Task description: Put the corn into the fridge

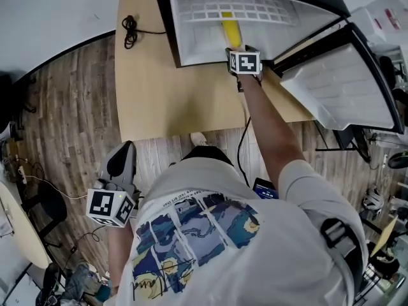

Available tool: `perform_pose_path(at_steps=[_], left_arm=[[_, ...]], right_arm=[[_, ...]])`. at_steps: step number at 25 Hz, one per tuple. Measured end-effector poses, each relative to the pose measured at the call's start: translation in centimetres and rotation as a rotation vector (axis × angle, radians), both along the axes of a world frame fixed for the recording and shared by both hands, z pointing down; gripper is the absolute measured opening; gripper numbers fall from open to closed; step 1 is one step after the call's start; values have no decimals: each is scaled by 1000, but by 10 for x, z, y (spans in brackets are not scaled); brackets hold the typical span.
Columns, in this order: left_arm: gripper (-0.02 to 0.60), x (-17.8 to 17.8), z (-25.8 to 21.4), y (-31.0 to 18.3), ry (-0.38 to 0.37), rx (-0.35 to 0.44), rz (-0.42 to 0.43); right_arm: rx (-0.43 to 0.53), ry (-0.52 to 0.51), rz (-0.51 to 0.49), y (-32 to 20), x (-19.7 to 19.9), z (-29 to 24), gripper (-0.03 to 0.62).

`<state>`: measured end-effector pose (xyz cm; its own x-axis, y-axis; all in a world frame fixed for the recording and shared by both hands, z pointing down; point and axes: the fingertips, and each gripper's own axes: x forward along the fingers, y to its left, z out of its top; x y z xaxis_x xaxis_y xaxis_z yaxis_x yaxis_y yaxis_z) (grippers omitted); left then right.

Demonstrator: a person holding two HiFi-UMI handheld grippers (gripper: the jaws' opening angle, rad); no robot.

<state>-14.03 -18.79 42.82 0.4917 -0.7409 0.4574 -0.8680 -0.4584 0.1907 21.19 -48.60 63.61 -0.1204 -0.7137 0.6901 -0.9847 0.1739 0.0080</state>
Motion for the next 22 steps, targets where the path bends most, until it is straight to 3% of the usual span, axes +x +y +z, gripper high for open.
perform_pose_path(at_steps=[22], left_arm=[[9, -61, 1, 89, 45, 48, 148]], right_arm=[[51, 19, 67, 166, -37, -55, 267]])
